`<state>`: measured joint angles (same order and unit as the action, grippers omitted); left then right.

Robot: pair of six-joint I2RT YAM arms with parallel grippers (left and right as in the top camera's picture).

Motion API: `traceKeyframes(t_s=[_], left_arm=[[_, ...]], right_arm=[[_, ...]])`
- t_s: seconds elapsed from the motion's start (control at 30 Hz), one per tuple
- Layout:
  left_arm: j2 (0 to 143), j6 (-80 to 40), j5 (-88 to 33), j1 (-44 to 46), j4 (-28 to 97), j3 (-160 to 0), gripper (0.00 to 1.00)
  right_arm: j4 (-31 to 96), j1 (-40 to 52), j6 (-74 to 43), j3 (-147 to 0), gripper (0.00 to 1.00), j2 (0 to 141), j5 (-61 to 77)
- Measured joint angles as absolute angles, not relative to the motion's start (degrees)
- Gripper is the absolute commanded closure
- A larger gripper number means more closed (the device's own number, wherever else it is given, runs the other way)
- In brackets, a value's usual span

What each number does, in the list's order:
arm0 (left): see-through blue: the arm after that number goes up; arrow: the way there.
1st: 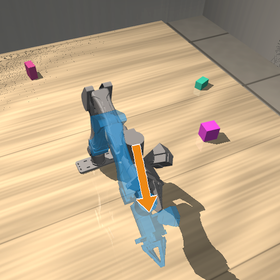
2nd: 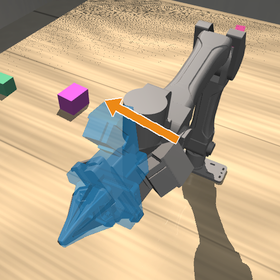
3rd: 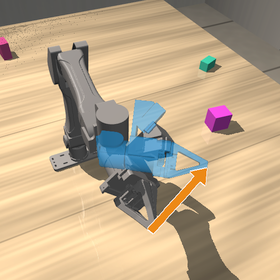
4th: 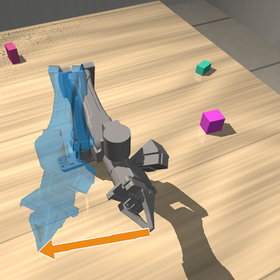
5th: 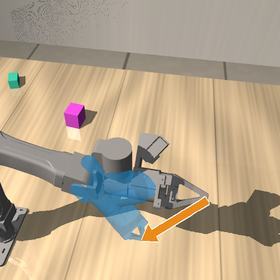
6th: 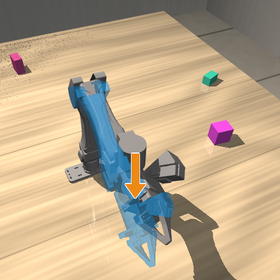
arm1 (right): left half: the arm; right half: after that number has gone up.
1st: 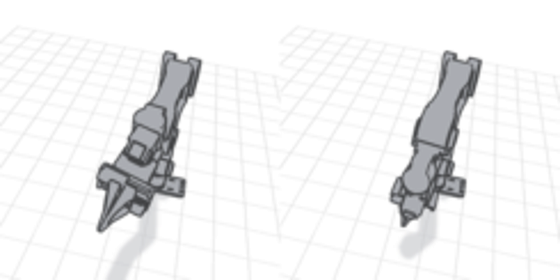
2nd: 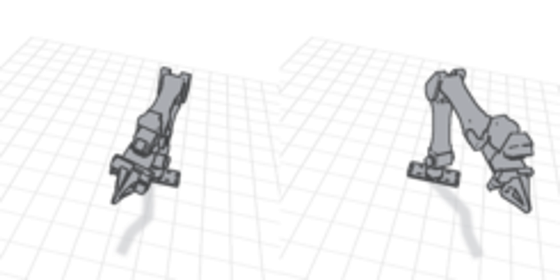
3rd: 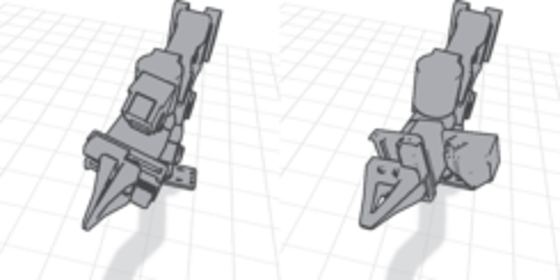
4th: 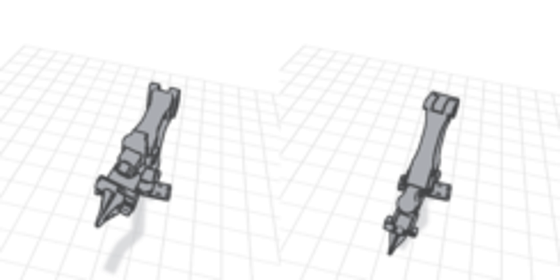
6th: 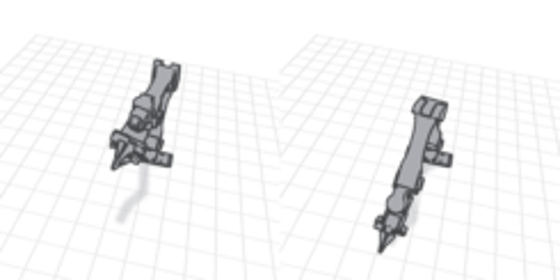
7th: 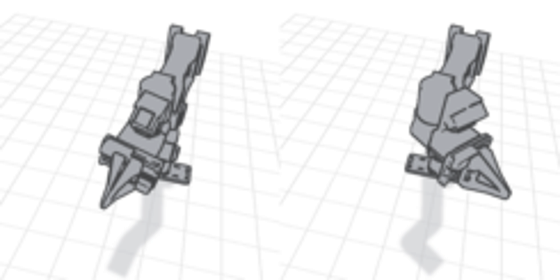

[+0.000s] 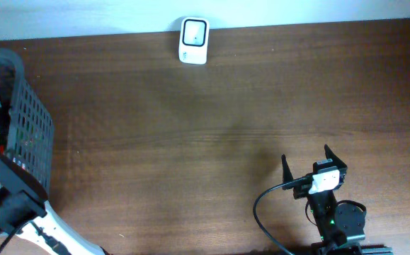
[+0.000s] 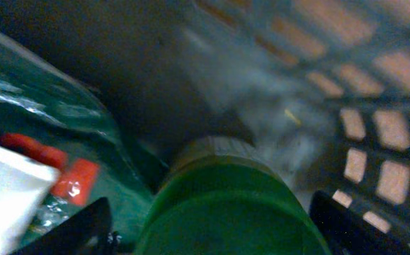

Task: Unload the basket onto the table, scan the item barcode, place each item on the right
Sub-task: 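Grasp the green-lidded jar and lift it out of the basket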

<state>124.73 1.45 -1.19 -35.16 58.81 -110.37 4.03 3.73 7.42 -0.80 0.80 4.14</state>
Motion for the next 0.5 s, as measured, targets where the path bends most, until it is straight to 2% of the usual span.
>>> traceKeyframes(t_s=[0.33, 0.5], left_arm=[[126.85, 0.38, -2.00, -34.44, 56.97, -113.38, 0.16], [129.27, 1.19, -3.70, -34.54, 56.80, -113.38, 0.40]], right_arm=[[4.05, 3.73, 7.42, -0.80, 0.02, 0.80, 4.14], [4.05, 3.73, 7.38, -0.80, 0.02, 0.80, 4.14]])
